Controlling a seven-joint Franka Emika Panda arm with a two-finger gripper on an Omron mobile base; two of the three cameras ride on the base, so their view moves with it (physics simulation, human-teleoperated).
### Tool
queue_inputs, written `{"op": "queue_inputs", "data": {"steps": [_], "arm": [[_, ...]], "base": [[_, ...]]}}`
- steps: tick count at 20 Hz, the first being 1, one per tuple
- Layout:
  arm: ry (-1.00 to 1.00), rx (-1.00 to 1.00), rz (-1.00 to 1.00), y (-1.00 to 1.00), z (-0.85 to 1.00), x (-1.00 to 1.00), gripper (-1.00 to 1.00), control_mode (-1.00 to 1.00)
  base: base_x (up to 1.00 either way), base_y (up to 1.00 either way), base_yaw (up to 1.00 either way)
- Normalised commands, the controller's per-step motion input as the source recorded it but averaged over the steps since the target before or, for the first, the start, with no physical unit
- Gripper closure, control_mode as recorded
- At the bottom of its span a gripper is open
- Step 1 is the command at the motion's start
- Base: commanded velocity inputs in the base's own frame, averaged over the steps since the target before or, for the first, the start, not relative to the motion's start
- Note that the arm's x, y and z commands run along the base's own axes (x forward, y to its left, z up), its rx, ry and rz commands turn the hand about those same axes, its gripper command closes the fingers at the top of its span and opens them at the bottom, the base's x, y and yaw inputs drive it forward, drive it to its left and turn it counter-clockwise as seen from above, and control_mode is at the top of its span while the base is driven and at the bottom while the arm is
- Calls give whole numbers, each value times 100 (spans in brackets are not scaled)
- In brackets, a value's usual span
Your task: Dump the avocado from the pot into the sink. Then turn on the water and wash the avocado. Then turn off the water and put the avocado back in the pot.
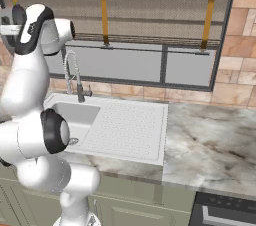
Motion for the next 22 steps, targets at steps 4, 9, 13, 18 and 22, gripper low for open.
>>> {"op": "queue_inputs", "data": {"steps": [4,9,13,18,22], "arm": [[-14,-48,-5,-34,11,-89,100,-100],[-10,-49,-9,-73,4,-79,100,-100],[-10,-47,-11,-99,0,-58,100,-100],[-7,-40,-10,-100,-9,-38,100,-100],[0,-24,-10,-100,-48,-11,100,-100]], "base": [[0,0,0],[0,0,0],[0,0,0],[0,0,0],[0,0,0]]}}
